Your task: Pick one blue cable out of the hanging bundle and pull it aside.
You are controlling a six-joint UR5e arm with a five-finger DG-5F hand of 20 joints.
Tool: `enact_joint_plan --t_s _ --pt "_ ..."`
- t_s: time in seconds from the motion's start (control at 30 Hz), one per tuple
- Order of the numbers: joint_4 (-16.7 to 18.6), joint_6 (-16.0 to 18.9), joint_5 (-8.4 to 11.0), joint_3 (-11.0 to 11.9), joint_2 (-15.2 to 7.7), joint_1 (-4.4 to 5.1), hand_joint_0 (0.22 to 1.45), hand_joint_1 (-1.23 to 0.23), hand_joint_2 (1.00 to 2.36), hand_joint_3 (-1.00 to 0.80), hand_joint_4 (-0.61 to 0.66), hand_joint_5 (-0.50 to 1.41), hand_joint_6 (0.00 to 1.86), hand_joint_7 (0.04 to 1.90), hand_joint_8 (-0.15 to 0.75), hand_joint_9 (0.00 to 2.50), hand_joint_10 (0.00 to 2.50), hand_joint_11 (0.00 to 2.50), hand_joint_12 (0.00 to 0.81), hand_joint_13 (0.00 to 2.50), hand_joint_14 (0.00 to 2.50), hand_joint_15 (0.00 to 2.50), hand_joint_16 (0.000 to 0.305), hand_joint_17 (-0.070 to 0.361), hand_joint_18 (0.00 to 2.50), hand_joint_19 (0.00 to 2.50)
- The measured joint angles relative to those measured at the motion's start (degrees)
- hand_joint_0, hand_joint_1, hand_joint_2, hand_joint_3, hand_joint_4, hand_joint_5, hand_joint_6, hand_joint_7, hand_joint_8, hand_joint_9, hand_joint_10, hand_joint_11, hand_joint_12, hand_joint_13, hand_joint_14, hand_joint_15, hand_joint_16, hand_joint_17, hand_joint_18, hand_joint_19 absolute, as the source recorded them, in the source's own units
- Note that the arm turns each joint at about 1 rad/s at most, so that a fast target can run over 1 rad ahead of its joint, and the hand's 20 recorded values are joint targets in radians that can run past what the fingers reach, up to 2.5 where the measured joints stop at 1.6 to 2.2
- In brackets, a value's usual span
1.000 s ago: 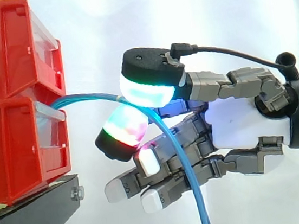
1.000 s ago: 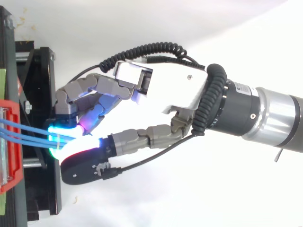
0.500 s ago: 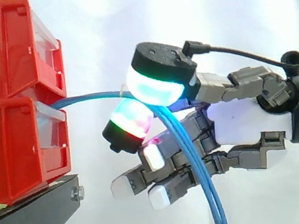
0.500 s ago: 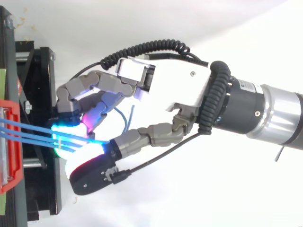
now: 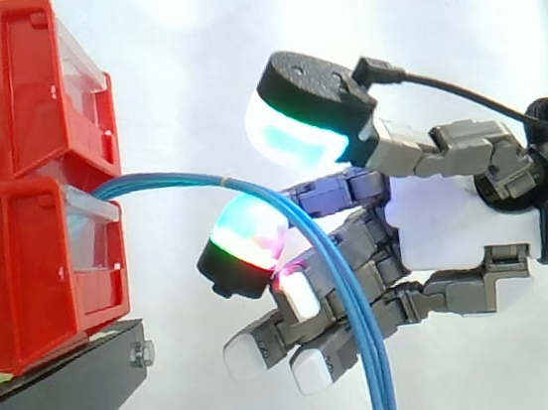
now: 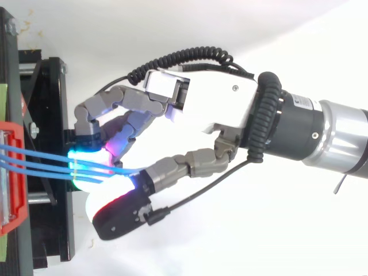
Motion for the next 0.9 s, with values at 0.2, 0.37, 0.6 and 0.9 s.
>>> enact_joint_plan --t_s 0.2,0.37,0.6,0.9 --pt "0.0 0.0 -0.02 0.0 0.0 -0.02 0.54 -0.59 1.01 -0.31 0.20 -0.15 0.90 1.25 0.318 1.04 0.02 0.74 0.357 0.72 0.01 0.36 0.053 0.118 0.77 0.47" --pt "0.0 0.0 -0.02 0.0 0.0 -0.04 0.57 -0.69 1.02 -0.17 0.19 -0.17 0.92 1.23 0.316 1.02 0.02 0.77 0.354 0.72 0.01 0.36 0.052 0.117 0.77 0.47" --pt "0.0 0.0 -0.28 0.1 0.0 -0.21 0.71 -0.83 1.01 -0.32 0.07 -0.17 0.92 1.35 0.309 1.01 0.02 0.77 0.342 0.74 0.01 0.34 0.049 0.111 0.83 0.41" --pt "0.0 0.0 -0.48 0.1 0.0 -0.29 0.77 -0.90 1.00 -0.50 0.02 -0.15 0.94 1.55 0.289 1.07 0.02 0.78 0.326 0.80 0.01 0.36 0.046 0.103 0.87 0.39"
